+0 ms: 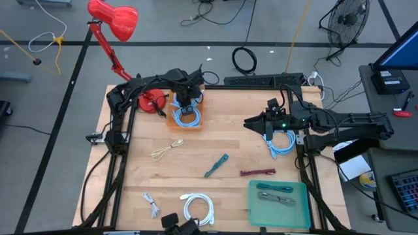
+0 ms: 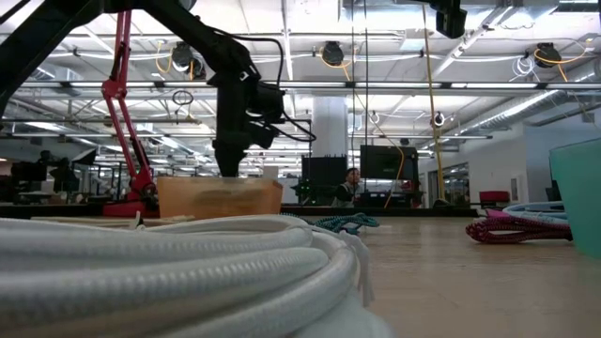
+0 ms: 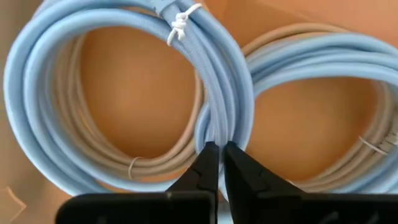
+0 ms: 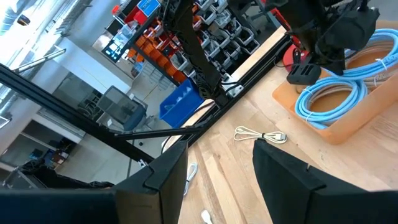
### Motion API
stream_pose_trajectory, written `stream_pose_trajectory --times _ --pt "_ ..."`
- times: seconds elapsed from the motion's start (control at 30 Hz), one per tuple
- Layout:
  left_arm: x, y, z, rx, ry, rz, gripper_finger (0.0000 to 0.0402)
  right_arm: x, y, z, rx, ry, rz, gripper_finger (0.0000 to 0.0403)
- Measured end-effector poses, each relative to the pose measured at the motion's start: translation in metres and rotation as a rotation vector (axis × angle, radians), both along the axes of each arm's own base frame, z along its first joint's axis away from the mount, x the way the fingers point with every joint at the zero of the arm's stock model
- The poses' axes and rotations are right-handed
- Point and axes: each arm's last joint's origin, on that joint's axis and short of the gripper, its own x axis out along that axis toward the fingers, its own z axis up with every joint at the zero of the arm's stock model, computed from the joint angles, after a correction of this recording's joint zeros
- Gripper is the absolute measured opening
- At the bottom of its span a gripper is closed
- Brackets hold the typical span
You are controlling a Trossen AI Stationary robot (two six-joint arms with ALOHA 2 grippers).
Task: Pick & Place USB Port
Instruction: Put the left light blue wire cable into the the orange bin
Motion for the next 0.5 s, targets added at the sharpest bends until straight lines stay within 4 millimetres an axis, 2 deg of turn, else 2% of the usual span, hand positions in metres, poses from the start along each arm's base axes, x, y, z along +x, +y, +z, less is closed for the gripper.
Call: stream_pose_trajectory --times 0.5 --pt "-0.001 0.014 0.006 0.113 0.006 0.011 0.0004 0.000 0.000 0.000 0.011 0.000 0.001 0.0171"
